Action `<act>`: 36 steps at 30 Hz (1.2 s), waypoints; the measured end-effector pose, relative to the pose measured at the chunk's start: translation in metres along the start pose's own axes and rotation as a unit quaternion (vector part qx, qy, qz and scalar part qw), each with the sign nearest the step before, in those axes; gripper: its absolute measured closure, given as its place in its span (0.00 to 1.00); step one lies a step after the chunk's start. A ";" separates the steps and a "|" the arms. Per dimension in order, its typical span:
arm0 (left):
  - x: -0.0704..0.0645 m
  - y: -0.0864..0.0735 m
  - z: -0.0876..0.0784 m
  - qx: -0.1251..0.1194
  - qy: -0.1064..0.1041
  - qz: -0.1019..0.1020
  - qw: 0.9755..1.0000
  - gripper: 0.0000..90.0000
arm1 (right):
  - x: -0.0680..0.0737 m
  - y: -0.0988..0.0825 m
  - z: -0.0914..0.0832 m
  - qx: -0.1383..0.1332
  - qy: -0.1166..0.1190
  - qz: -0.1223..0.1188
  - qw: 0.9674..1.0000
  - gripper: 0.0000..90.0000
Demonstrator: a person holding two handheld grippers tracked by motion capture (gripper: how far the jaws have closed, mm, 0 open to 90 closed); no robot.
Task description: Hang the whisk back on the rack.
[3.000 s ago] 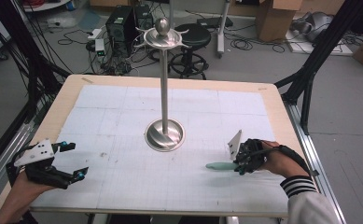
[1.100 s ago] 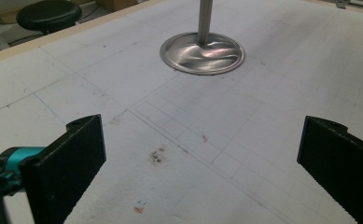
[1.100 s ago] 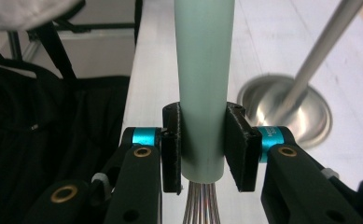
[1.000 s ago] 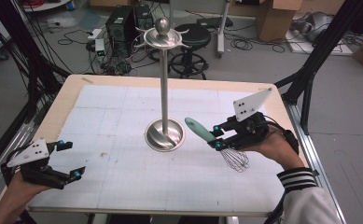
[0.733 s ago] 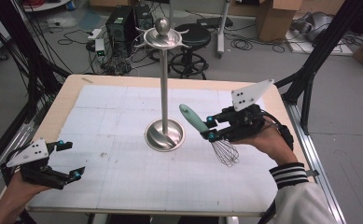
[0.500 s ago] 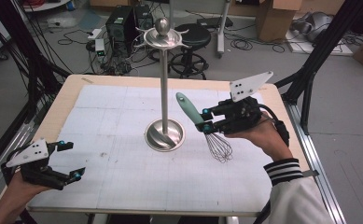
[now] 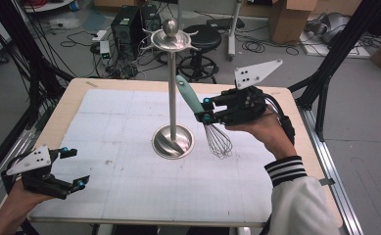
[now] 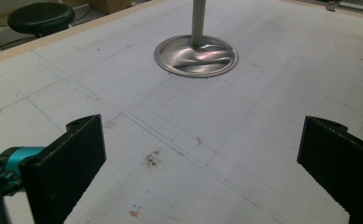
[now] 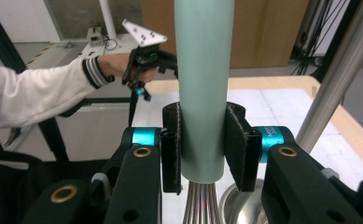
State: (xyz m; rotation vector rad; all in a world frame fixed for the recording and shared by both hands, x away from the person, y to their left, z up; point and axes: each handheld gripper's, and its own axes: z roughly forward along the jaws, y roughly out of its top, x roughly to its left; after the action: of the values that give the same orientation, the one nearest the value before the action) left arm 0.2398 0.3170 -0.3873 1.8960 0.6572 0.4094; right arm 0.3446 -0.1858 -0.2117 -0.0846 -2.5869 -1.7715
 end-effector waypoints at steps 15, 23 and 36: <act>0.001 0.001 -0.001 -0.003 -0.001 0.000 1.000 0.02 | -0.013 0.019 0.013 -0.017 -0.010 0.010 1.000 0.78; 0.001 0.000 0.002 0.001 -0.004 0.001 1.000 0.02 | -0.022 0.021 0.015 -0.021 -0.015 0.012 1.000 0.78; 0.004 -0.002 0.004 0.002 -0.005 -0.002 1.000 0.02 | -0.036 0.018 0.021 -0.011 -0.030 0.024 0.999 0.77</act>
State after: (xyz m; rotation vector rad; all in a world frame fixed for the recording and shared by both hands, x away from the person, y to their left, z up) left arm 0.2445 0.3173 -0.3903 1.8982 0.6555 0.3954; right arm 0.3818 -0.1612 -0.2043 -0.2015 -2.5810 -1.8091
